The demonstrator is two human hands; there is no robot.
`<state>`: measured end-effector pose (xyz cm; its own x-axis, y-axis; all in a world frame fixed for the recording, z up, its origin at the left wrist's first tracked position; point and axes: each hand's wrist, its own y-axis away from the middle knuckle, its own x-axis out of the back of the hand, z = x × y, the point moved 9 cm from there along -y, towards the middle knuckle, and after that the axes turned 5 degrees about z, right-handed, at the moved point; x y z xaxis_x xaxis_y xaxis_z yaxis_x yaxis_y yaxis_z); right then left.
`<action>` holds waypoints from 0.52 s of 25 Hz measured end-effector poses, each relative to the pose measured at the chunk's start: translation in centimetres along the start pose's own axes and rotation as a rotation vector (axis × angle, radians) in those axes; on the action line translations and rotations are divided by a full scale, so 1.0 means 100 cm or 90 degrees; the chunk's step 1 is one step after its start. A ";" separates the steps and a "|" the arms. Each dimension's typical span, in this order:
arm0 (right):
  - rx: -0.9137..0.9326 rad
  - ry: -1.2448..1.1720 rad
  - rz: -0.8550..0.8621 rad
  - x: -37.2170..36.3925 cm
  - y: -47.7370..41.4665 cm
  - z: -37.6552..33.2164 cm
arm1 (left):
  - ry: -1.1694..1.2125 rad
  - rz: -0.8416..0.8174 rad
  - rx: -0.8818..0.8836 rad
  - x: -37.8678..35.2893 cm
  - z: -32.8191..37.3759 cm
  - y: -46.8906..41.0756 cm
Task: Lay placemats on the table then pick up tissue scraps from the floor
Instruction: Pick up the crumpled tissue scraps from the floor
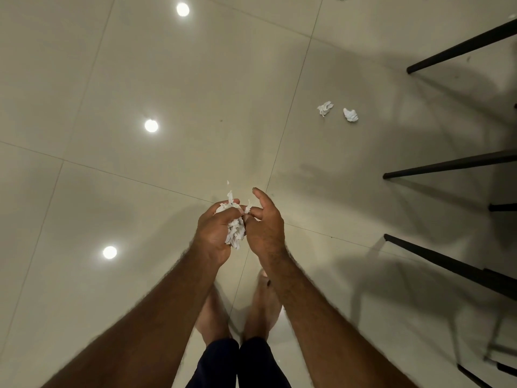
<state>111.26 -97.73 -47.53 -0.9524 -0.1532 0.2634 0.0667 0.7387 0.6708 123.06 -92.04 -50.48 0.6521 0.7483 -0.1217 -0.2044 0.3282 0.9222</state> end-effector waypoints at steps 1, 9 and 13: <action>0.006 -0.001 -0.011 0.000 0.000 -0.003 | -0.018 0.018 -0.010 0.001 0.004 0.002; 0.182 0.116 0.002 0.003 -0.009 -0.040 | -0.156 0.092 -0.066 -0.005 0.044 0.012; 0.179 0.173 0.018 -0.007 -0.046 -0.033 | -0.201 0.128 -0.102 0.001 0.066 -0.007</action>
<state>112.64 -103.22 -48.51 -0.8353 -0.2708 0.4785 -0.0286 0.8905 0.4540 128.07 -95.96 -48.68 0.7752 0.6004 0.1966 -0.4452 0.2983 0.8443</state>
